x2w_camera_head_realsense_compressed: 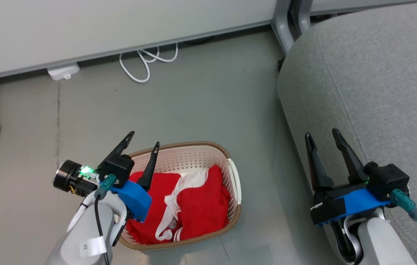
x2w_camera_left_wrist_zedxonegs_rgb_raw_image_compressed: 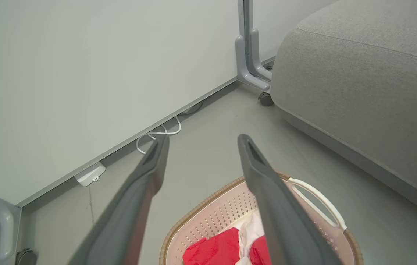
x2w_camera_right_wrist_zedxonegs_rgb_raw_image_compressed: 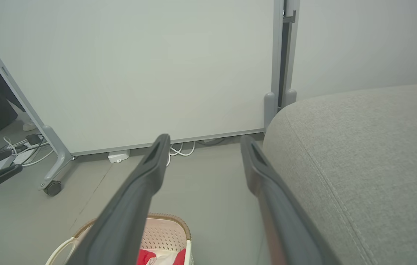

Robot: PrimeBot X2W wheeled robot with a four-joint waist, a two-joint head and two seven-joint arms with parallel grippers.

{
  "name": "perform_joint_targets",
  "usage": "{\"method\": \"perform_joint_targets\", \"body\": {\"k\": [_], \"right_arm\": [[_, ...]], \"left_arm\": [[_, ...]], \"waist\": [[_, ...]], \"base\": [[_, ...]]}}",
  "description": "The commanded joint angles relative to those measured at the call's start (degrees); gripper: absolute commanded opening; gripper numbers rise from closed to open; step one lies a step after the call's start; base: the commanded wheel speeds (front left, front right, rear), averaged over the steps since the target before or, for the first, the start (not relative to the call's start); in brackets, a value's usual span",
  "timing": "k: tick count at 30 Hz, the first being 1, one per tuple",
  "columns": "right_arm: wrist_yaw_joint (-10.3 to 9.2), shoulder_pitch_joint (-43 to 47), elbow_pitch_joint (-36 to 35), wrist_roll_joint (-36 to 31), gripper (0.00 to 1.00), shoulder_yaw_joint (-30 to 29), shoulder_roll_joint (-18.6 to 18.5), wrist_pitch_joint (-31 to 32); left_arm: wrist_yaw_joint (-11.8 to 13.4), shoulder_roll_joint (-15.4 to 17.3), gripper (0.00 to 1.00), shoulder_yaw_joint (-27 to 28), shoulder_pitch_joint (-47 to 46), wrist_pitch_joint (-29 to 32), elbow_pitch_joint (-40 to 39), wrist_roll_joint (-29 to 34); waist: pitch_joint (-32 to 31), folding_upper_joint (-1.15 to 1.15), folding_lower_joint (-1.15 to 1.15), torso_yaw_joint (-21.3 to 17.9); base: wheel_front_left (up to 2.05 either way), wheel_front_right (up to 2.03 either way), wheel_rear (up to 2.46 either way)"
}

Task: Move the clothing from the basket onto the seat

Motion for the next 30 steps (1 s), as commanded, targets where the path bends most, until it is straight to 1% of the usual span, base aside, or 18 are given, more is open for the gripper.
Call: {"method": "perform_joint_targets", "body": {"k": [1,7,10,17,22,26,30], "right_arm": [[0.03,-1.28,-0.26,0.32,1.0,0.08,-0.21,-0.23],[0.03,-4.96,-1.42,0.59,1.0,0.94,-0.2,-0.22],[0.03,-6.62,-2.05,0.49,1.0,1.2,-0.2,-0.22],[0.03,-10.47,-3.53,0.61,1.0,0.84,-0.19,-0.22],[0.03,-13.1,-4.87,0.93,1.0,0.84,-0.19,-0.22],[0.03,-14.74,-5.8,1.01,1.0,1.03,-0.19,-0.22],[0.03,-16.27,-6.92,0.95,1.0,1.39,-0.18,-0.22]], "left_arm": [[-0.06,0.74,1.0,-0.84,-1.54,-0.16,0.71,-0.39],[-0.07,4.05,1.0,-10.55,-9.09,-0.16,8.42,-1.83],[-0.07,5.51,1.0,-16.32,-12.49,-0.16,14.01,-2.59],[-0.07,7.16,1.0,-30.99,-20.68,0.52,24.02,-4.63],[-0.07,8.42,1.0,-40.64,-25.55,2.84,27.99,-6.71],[-0.07,9.26,1.0,-47.72,-29.11,5.73,29.54,-8.34],[-0.07,10.04,1.0,-51.42,-31.69,9.7,30.5,-10.02]], "waist": [[3.53,0.0,-0.01,-1.91],[10.3,0.0,-0.01,-3.9],[13.45,0.0,-0.01,-4.74],[20.48,0.0,-0.01,-6.41],[25.42,0.0,-0.01,-7.5],[29.02,0.0,-0.01,-8.13],[32.35,0.0,-0.01,-8.66]], "base": [[0.0,0.0,0.0],[0.0,0.0,0.0],[0.0,0.0,0.0],[0.0,0.0,0.0],[0.0,0.0,0.0],[0.0,0.0,0.0],[0.0,0.0,0.0]]}}
